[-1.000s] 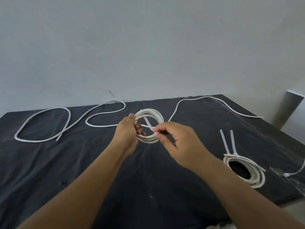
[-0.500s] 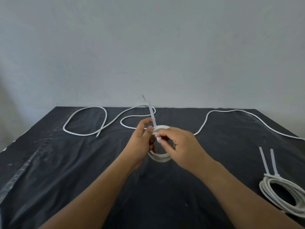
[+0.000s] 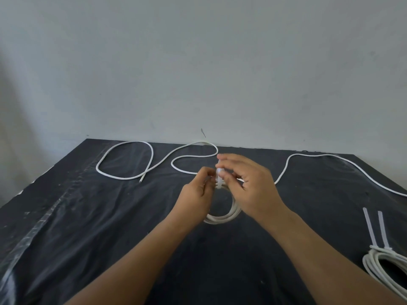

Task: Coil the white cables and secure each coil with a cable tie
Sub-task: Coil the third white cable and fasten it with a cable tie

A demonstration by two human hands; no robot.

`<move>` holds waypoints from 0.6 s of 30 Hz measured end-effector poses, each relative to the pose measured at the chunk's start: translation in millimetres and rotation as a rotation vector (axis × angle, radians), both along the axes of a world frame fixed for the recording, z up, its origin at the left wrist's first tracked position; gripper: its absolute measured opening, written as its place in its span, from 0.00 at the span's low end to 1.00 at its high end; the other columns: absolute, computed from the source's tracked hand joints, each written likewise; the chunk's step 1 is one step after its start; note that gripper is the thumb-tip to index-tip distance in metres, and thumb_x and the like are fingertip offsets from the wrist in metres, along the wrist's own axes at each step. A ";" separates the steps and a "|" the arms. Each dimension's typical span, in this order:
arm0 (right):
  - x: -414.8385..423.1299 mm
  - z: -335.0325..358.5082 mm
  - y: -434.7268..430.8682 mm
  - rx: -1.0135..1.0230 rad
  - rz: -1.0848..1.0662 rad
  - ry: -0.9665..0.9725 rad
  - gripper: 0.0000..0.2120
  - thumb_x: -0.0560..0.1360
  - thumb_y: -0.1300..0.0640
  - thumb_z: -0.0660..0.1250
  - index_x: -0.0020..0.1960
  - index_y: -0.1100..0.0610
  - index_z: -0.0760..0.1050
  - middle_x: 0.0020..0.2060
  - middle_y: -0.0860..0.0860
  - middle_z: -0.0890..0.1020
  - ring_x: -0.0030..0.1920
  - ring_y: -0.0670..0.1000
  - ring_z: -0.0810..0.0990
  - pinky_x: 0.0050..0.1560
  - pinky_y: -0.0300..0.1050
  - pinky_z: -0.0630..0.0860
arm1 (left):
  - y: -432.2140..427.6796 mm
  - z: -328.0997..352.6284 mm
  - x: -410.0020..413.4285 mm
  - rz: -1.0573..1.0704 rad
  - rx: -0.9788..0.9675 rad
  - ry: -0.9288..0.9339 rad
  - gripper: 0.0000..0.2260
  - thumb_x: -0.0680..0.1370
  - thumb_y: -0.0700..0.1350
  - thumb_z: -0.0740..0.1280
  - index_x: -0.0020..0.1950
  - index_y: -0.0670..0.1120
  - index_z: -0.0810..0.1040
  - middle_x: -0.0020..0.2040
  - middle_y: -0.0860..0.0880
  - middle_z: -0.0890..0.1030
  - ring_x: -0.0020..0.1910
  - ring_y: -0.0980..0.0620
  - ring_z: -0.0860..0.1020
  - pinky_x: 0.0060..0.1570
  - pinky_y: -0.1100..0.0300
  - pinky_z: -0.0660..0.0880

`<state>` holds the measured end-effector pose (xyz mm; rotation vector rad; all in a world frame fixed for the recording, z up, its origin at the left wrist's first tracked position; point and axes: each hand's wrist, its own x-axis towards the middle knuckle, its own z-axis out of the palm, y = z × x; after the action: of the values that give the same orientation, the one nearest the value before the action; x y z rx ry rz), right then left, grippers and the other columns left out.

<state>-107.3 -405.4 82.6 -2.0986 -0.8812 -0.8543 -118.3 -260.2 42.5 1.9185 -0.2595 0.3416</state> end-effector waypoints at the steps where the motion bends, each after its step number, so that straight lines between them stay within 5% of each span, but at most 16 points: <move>1: 0.3 -1.6 1.2 0.011 0.003 -0.014 0.07 0.76 0.62 0.68 0.52 0.59 0.82 0.54 0.51 0.83 0.54 0.43 0.79 0.53 0.33 0.76 | 0.5 -0.3 -0.2 0.009 0.006 -0.002 0.06 0.81 0.47 0.56 0.50 0.55 0.71 0.26 0.56 0.73 0.27 0.53 0.72 0.33 0.50 0.74; 8: -3.4 -9.9 5.9 -0.039 0.028 -0.102 0.07 0.76 0.63 0.68 0.52 0.60 0.82 0.46 0.50 0.85 0.46 0.43 0.81 0.51 0.31 0.74 | 5.7 1.2 1.9 0.005 -0.047 0.069 0.07 0.80 0.42 0.55 0.49 0.54 0.69 0.27 0.60 0.75 0.29 0.52 0.72 0.33 0.50 0.73; 18: -6.6 -15.0 14.5 0.127 0.044 0.090 0.08 0.75 0.64 0.69 0.52 0.57 0.82 0.45 0.46 0.83 0.45 0.40 0.80 0.46 0.28 0.73 | 9.0 -4.4 3.9 0.010 -0.067 0.054 0.08 0.79 0.42 0.55 0.47 0.54 0.70 0.28 0.58 0.75 0.29 0.51 0.71 0.33 0.44 0.74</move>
<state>-113.9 -390.8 67.6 -1.9847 -0.8023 -0.7667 -114.4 -251.2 38.1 1.8606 -0.1998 0.3010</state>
